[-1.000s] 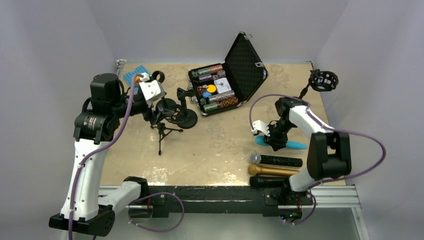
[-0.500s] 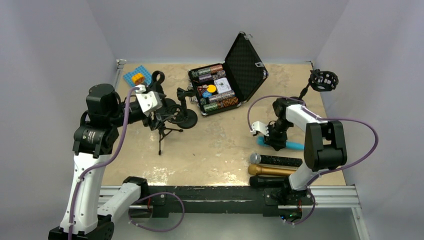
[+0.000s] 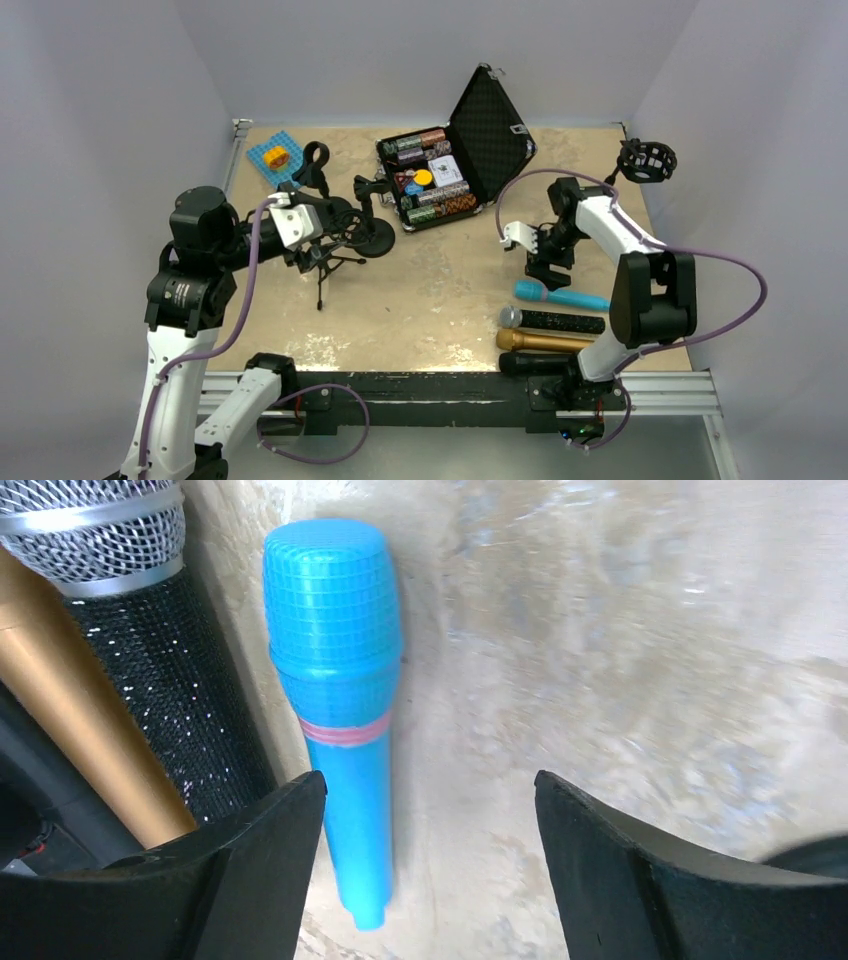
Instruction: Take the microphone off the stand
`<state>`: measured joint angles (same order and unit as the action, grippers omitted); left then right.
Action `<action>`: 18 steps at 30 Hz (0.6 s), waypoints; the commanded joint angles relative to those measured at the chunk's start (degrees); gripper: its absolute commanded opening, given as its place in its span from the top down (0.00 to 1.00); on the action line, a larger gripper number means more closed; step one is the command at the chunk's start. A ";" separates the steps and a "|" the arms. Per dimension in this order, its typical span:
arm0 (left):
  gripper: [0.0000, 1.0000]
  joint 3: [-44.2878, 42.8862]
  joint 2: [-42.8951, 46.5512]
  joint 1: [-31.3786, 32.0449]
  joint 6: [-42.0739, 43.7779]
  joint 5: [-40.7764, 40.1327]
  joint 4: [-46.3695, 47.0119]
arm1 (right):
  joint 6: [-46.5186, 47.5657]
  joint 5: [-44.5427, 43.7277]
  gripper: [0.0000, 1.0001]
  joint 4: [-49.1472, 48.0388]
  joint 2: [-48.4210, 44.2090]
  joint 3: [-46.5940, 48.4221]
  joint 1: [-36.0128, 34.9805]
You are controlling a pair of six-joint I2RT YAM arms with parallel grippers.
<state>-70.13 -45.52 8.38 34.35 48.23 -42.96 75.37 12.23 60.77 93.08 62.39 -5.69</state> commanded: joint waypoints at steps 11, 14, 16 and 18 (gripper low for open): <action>0.27 0.15 0.47 0.28 -5.37 4.87 7.79 | -43.90 15.83 0.01 3.12 -15.81 35.83 4.96; 0.27 0.99 0.79 0.57 -9.16 5.38 11.77 | -59.44 19.42 0.01 4.30 -10.58 51.84 13.12; 0.26 2.27 1.59 0.58 -11.46 5.67 13.68 | -63.12 17.77 0.01 7.67 -4.40 61.87 15.71; 0.26 3.29 2.63 0.58 -12.94 5.65 14.71 | -64.96 13.36 0.04 8.50 -0.62 68.05 17.63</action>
<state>-68.53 -44.53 8.60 26.79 51.48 -34.33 26.33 27.86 66.28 84.99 120.31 8.86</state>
